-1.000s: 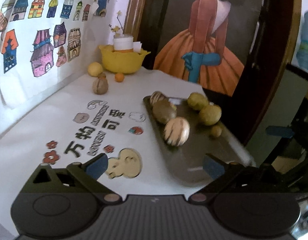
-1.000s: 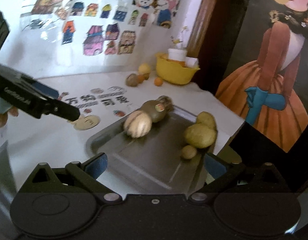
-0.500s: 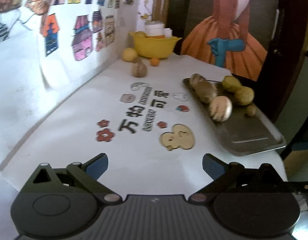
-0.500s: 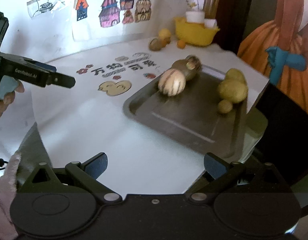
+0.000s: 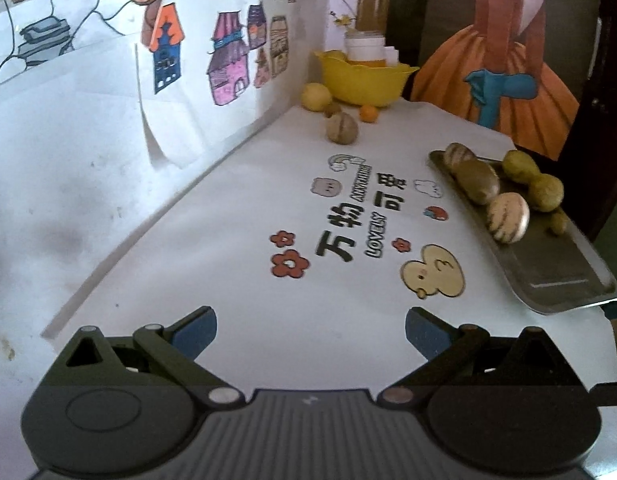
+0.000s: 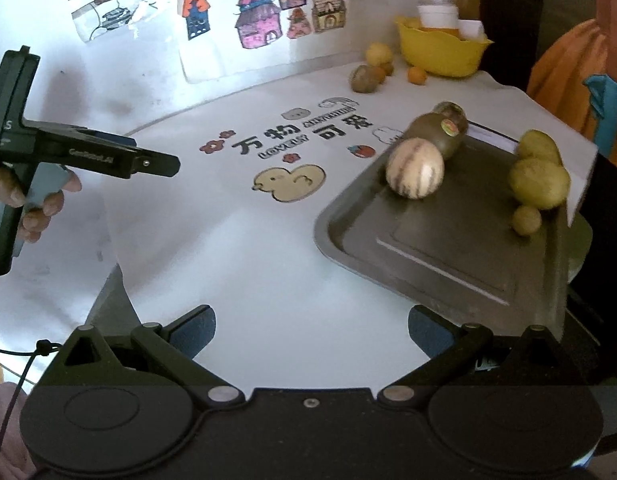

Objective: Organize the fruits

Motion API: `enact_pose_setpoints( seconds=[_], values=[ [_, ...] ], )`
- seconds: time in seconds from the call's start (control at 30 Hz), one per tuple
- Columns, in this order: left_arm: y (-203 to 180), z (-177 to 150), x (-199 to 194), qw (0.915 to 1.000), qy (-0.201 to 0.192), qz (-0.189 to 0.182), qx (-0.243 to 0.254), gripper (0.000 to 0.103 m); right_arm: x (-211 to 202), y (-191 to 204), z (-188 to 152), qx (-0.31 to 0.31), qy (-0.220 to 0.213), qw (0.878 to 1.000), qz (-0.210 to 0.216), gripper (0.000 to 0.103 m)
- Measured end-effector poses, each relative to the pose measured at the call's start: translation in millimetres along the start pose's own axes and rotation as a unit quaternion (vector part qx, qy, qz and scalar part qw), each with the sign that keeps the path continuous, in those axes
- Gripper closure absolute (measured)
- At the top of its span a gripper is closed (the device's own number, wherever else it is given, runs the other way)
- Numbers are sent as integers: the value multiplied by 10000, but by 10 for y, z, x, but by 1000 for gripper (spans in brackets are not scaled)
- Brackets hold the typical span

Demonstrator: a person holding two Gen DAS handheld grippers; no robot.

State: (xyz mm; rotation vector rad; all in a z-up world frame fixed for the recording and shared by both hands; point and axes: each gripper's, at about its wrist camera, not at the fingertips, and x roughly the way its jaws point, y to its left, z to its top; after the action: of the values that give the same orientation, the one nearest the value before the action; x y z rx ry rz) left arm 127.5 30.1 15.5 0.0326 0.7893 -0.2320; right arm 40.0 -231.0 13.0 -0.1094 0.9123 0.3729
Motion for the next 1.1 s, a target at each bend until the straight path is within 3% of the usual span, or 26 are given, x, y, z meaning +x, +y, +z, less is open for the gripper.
enact_pose_setpoints(
  seconds=[0.53, 0.87, 1.1],
  values=[
    [106, 378, 299, 9999, 1, 53, -157, 1, 71, -142, 747, -142, -264, 9995, 57, 1],
    [16, 773, 583, 9996, -273, -31, -45, 1, 83, -498, 1652, -271, -787, 9956, -421, 1],
    [-66, 1084, 878, 9976, -671, -105, 110, 1, 421, -821, 2203, -3, -819, 9949, -592, 1]
  ],
)
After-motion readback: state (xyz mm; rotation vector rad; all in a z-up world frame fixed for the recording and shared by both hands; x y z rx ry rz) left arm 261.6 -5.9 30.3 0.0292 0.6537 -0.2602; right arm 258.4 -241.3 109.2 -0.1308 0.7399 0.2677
